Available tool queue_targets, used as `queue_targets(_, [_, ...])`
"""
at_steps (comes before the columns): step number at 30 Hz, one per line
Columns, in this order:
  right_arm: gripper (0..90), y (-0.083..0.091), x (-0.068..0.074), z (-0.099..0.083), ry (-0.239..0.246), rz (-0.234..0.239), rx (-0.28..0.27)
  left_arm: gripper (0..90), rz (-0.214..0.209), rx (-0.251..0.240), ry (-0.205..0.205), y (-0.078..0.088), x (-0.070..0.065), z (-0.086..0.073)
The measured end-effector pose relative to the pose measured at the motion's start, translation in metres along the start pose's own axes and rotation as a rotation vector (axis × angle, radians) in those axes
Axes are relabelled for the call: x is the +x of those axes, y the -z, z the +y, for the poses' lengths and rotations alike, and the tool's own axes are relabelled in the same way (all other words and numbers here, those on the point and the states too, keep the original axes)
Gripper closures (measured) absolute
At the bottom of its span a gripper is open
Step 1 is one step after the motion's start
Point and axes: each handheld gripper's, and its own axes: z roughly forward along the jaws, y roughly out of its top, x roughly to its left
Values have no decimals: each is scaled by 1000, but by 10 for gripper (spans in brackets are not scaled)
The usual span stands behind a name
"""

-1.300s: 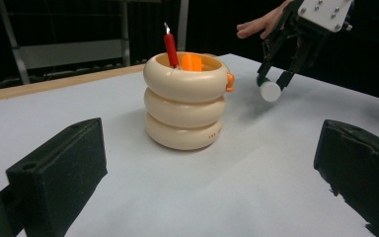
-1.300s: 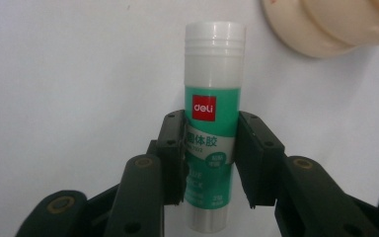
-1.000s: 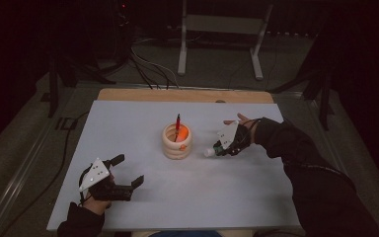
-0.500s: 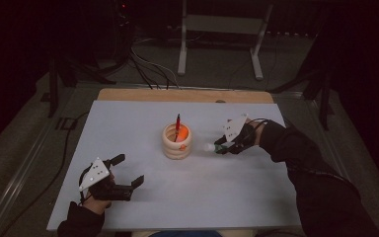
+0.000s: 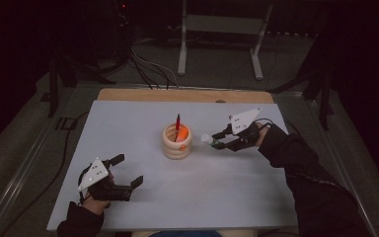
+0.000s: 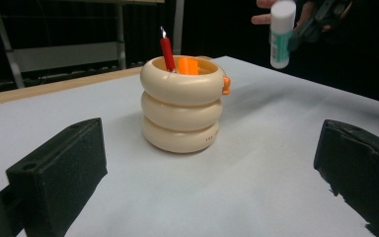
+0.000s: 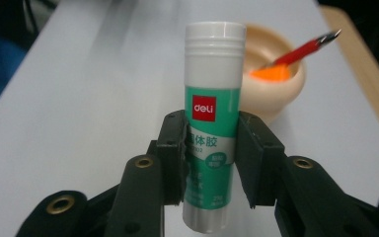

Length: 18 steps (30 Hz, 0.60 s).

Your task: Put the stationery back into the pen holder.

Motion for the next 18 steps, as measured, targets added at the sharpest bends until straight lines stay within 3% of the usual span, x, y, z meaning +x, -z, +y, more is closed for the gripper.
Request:
queue_targets(6, [663,4,1,5,-48,-28,-133,2,-3,-3,2,1,0,0])
queue_targets(10, [662,4,0,8,-97,-66,-203,1,-4,-3,-1,1,0,0])
queue_targets(12, [663,3,0,8,-105,-63,-219,2,-3,-5,0,1,1,0])
queue_targets(18, [663,-5,1,12,-180,-139,-313,2,-2,-10,5,2,1,1])
